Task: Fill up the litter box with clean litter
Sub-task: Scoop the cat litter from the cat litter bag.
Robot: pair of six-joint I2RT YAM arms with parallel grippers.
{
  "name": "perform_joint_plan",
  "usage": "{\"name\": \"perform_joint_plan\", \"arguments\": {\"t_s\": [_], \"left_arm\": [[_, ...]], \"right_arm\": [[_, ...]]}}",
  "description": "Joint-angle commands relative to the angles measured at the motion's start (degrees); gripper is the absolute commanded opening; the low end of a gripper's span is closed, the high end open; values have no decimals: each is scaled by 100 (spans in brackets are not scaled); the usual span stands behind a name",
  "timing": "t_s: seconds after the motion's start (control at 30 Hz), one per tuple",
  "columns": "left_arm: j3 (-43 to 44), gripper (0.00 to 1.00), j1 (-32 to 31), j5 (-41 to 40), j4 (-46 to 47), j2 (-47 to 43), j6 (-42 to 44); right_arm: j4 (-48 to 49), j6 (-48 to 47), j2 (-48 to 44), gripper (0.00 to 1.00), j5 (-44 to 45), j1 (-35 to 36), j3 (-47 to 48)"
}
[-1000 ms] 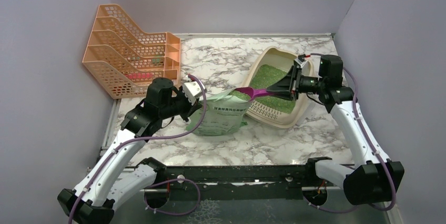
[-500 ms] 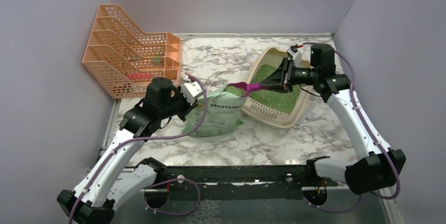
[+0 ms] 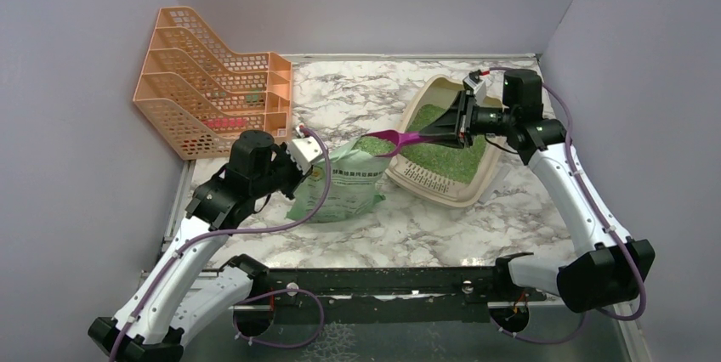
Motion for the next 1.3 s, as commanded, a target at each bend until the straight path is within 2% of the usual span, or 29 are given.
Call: {"name": "perform_joint_plan", "arguments": {"t_s": [0.0,0.1,0.4,0.57,0.7,0.87,1.0,1.1,1.2,1.27], "left_arm": [[176,0,63,-415,503,-264,144],[161,0,63,-380,505,-289,166],[122,0,63,-119,678,-298,101],[84,0,67,-112,721,-294,25],[118,0,67,-229,726,-320,30],[94,0,63,-135,769,-288,-6],[161,0,63,-92,762,-220,-10],[147,0,63,-28,774,-227,3],[122,0,63,34,773,-152,-64],[141,0,63,59,771,-140,-110]], "right_arm": [[618,263,-72,1,-332,-192,-146],[1105,558,-157,1,-562,-291,-521],[1721,842,-152,1,-887,-309,-1289],[3586,2104,-196,1,-1264,-296,-2260],[4018,2255,-420,1,-1538,-657,-2759],[5768,3242,-239,1,-1094,-129,-3393],[5709,3076,-300,1,-1466,-320,-3557],[5803,2996,-309,1,-933,-74,-3720],[6831,3372,81,1,-981,350,-3888],[7174,3522,-17,1,-1219,68,-4102]]}}
